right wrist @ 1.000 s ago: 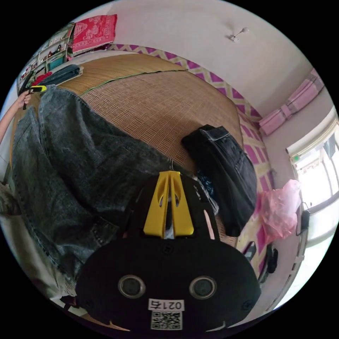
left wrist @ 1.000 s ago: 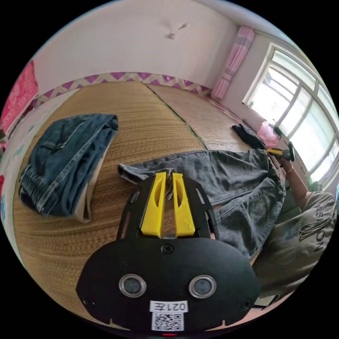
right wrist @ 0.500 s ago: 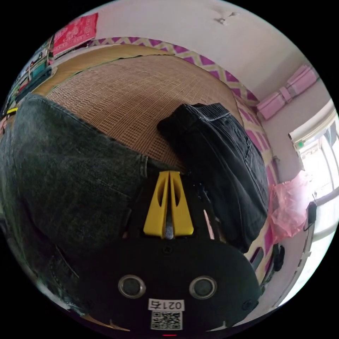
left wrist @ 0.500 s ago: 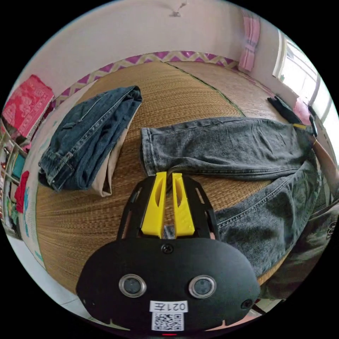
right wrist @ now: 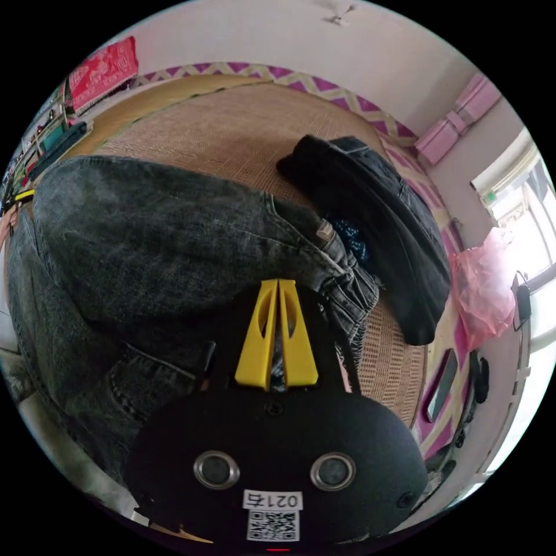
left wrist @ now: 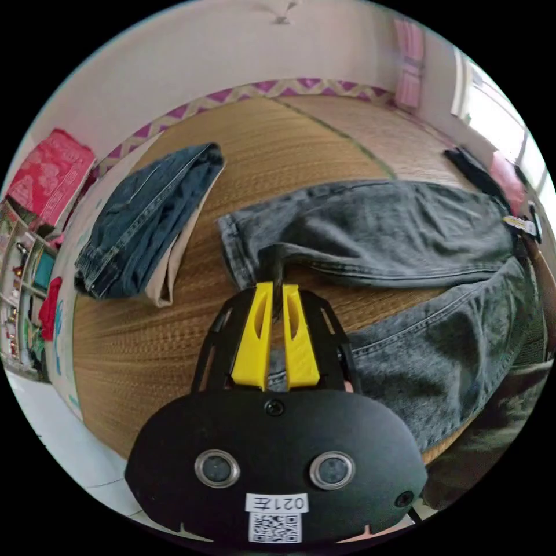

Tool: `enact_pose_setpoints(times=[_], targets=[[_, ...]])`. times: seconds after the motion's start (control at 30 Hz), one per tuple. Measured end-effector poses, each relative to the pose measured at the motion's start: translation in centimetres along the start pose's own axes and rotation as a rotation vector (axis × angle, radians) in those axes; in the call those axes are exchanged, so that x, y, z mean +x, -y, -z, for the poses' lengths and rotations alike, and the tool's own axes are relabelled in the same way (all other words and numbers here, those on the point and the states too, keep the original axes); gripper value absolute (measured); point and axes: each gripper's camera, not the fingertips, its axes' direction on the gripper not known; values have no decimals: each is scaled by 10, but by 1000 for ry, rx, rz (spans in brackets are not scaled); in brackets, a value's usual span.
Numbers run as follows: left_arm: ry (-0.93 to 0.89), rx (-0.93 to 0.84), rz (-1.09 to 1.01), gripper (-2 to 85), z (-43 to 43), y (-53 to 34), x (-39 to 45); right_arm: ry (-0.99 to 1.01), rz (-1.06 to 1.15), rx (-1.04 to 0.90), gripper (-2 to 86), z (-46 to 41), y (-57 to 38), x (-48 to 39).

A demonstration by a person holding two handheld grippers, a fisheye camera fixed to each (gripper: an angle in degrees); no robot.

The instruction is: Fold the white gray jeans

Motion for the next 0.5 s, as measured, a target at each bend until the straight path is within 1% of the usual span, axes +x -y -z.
enact_pose_setpoints(times=[0.03, 0.1, 0.13, 0.17, 0.2, 0.27, 0.3, 0.33, 0.37, 0.43, 0.5], targets=[[34, -19, 21, 3, 9, -8, -8, -19, 24, -34, -7, 4, 0, -3], [3, 6, 31, 7, 29, -27, -15, -37, 26, -62, -7, 16, -7, -3], [-5, 55, 47, 8, 49, -45, -18, -65, 2, -16, -7, 32, -19, -1], [-15, 80, 52, 7, 60, -54, -18, -58, -30, 92, -7, 57, -39, 4], [-12, 111, 78, 4, 79, -72, -19, -32, -44, 150, -7, 71, -50, 7], [123, 123, 148, -4, 106, -100, -21, 60, -107, 310, -7, 114, -95, 17], [214, 155, 183, -7, 122, -119, -26, 78, -115, 334, -7, 123, -105, 18], [247, 194, 193, -8, 136, -137, -31, 111, -124, 372, -6, 138, -126, 19], [241, 209, 190, -8, 141, -145, -33, 129, -137, 407, -6, 150, -146, 19], [131, 242, 149, -9, 151, -157, -34, 165, -141, 441, -5, 165, -170, 17], [74, 254, 112, -9, 151, -147, -26, 214, -150, 470, -3, 175, -192, 15]])
